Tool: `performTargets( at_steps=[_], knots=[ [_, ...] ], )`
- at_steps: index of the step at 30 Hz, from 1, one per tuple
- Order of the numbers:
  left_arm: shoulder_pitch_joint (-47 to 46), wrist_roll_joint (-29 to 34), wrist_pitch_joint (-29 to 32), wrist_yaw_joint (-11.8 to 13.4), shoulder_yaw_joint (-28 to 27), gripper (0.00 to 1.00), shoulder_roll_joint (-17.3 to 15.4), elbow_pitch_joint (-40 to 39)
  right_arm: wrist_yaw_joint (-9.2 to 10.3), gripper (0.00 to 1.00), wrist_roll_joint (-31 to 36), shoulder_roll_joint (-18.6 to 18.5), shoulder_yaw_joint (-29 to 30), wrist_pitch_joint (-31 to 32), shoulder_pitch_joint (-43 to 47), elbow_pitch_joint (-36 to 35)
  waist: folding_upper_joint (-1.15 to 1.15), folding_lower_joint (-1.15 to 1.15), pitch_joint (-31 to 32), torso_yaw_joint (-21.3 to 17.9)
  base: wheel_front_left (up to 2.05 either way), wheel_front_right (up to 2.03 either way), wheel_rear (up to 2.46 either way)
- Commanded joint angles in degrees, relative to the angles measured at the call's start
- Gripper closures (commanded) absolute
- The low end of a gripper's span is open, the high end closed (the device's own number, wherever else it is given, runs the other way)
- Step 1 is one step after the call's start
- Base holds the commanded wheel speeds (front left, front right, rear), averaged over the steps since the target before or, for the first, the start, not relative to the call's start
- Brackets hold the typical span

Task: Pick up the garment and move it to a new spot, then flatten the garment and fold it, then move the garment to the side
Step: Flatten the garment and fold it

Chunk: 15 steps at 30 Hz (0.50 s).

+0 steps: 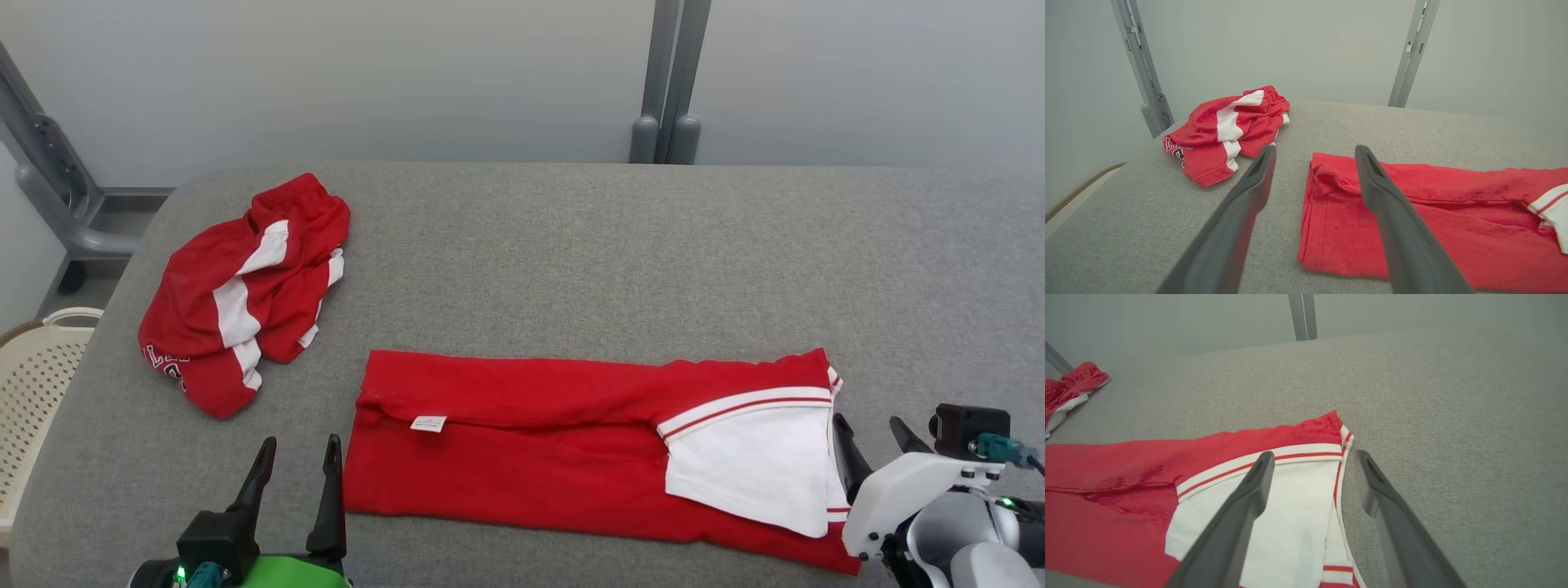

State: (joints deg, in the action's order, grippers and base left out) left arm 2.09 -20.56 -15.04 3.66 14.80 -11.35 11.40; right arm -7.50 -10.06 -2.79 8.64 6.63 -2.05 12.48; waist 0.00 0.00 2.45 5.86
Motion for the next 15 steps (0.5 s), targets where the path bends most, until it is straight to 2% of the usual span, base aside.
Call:
performTargets(
  at_steps=[1,9,15],
  knots=[
    [-0.59,0.43,-0.17,-0.25,-0.21,0.0,0.35,0.07,0.02,0.0,1.65,-0.23,1.5,3.87,-0.81,-0.13,0.0,0.0,-0.06,-0.09,0.0,0.0,0.0],
    [-1.38,1.11,-0.17,-0.69,0.15,0.0,0.53,0.14,0.01,0.0,5.15,-0.13,5.44,23.61,-5.0,-2.29,0.0,0.0,-0.85,0.16,0.0,0.0,0.0],
    [-2.34,1.8,-0.17,-1.18,0.5,0.0,0.57,0.6,0.01,0.0,6.28,-0.21,4.63,32.2,-8.09,0.25,0.0,0.0,-1.98,1.27,0.0,0.0,0.0]
  ],
)
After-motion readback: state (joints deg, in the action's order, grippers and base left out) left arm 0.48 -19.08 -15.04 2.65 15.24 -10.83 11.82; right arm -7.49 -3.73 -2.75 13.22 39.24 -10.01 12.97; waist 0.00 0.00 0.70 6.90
